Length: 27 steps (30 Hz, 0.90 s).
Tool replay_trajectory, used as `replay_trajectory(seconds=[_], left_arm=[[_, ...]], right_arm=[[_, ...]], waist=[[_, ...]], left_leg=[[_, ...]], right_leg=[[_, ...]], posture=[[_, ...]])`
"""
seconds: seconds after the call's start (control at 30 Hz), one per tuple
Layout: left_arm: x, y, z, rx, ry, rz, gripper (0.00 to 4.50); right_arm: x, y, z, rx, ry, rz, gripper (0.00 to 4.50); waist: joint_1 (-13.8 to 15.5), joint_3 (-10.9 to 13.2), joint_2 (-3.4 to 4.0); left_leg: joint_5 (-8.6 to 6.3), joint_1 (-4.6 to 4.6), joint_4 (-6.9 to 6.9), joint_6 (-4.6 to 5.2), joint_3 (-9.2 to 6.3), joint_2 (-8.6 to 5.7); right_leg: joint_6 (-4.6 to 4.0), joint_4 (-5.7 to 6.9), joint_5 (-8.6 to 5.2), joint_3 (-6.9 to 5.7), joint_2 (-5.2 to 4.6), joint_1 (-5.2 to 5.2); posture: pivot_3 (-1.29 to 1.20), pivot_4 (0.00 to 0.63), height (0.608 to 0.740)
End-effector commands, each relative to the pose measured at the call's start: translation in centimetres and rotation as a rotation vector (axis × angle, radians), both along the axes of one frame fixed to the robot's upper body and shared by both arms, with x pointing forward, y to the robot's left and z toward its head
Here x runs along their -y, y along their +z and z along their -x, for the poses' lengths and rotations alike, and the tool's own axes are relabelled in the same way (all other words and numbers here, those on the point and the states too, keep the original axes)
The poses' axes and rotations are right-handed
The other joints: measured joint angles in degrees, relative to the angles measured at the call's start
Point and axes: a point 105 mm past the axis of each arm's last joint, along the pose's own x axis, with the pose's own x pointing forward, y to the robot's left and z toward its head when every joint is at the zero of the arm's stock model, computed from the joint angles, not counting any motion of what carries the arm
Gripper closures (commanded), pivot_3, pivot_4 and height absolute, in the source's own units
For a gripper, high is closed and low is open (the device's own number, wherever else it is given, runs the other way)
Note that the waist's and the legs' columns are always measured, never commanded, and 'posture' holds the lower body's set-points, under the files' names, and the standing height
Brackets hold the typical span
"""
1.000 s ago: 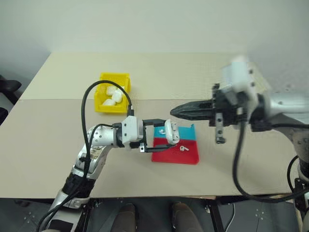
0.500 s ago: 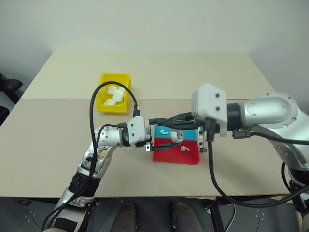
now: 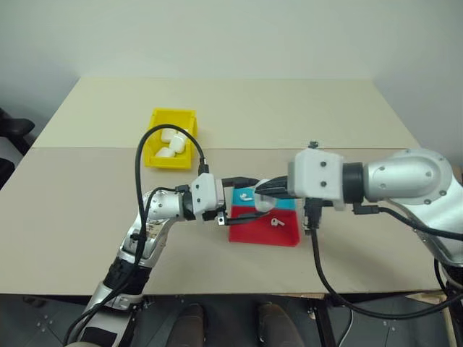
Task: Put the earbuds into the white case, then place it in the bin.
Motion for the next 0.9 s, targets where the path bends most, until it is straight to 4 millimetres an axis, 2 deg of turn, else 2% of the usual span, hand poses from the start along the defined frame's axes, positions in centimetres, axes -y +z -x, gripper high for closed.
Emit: replay_trajectory(seconds=[0.03, 0.1, 0.23, 0.37, 0.4, 0.53, 0.63, 0.77, 0.8, 0.9], left_arm=[[0.0, 2.7, 0.5, 0.094, -0.018, 0.096, 1.74], [0.0, 2.7, 0.2, 0.094, -0.002, 0.102, 1.74], [-0.6, 2.9, -0.6, 0.1, 0.065, 0.126, 1.74], [-2.1, 5.7, -3.3, 0.134, 0.288, 0.257, 1.74], [-2.9, 6.8, -4.9, 0.138, 0.399, 0.3, 1.74], [-7.1, 10.7, -9.8, 0.185, 0.812, 0.451, 1.74], [-10.4, 11.9, -12.7, 0.109, 1.012, 0.455, 1.74], [-13.9, 10.5, -16.1, 0.076, 1.307, 0.363, 1.74], [-14.0, 9.5, -16.6, 0.089, 1.325, 0.292, 1.74], [-14.2, 7.3, -17.6, 0.007, 1.357, 0.222, 1.74]], right_arm=[[0.5, 1.0, -0.1, 0.042, -0.02, -0.014, 4.48], [0.6, 1.7, 0.0, 0.053, -0.019, -0.053, 4.48], [1.1, 4.7, 0.3, 0.062, -0.009, -0.234, 4.48], [2.6, 6.7, 0.4, 0.088, -0.051, -0.384, 4.48], [3.1, 6.7, 0.3, 0.084, -0.071, -0.407, 4.48], [4.1, 5.1, -0.4, 0.056, -0.143, -0.414, 4.48], [4.4, 3.3, -1.2, 0.023, -0.193, -0.407, 4.48], [4.4, 1.3, -2.2, -0.005, -0.241, -0.357, 4.48], [4.4, 0.7, -2.4, -0.011, -0.252, -0.332, 4.48], [4.4, -0.6, -3.0, -0.017, -0.279, -0.287, 4.48]], waist=[[0.01, 0.0, 0.0], [0.0, 0.0, 0.0], [0.01, 0.0, 0.0], [0.24, 0.0, -0.01], [0.37, 0.0, -0.02], [0.85, 0.01, -0.04], [0.49, 0.01, -0.04], [0.01, 0.0, -0.04], [0.01, 0.0, -0.04], [0.08, 0.01, -0.04]], left_leg=[[0.0, 0.0, 0.0, 0.0, 0.0, 0.0], [0.0, 0.01, 0.0, 0.0, 0.0, 0.0], [0.0, 0.01, 0.02, 0.0, 0.0, -0.01], [0.0, 0.0, 0.02, 0.0, -0.03, -0.01], [0.0, -0.01, 0.04, 0.0, -0.05, -0.03], [0.0, -0.07, 0.24, 0.0, -0.1, -0.07], [0.0, -0.08, 0.24, 0.0, -0.09, -0.08], [0.0, -0.04, 0.22, 0.0, -0.1, -0.08], [0.0, -0.06, 0.22, 0.0, -0.1, -0.09], [0.0, -0.11, 0.19, 0.0, -0.08, -0.09]], right_leg=[[0.0, 0.01, 0.0, 0.0, 0.0, 0.0], [0.0, 0.01, 0.0, 0.0, 0.0, 0.01], [0.0, 0.02, 0.0, 0.0, -0.01, 0.02], [0.01, 0.01, 0.02, -0.01, -0.01, 0.04], [0.03, 0.0, 0.03, -0.02, -0.03, 0.06], [0.12, 0.0, 0.1, -0.06, -0.03, 0.11], [0.14, 0.0, 0.11, -0.05, -0.03, 0.1], [0.14, 0.02, 0.11, -0.04, -0.01, 0.09], [0.14, 0.02, 0.11, -0.04, -0.01, 0.07], [0.14, -0.01, 0.1, -0.06, -0.01, 0.05]], posture=[[0.0, 0.15, 0.74], [0.0, 0.15, 0.74], [0.0, 0.15, 0.74], [0.0, 0.15, 0.74], [0.0, 0.15, 0.74], [0.0, 0.15, 0.74], [0.0, 0.15, 0.74], [0.0, 0.15, 0.74], [0.0, 0.15, 0.74], [0.0, 0.15, 0.74]])
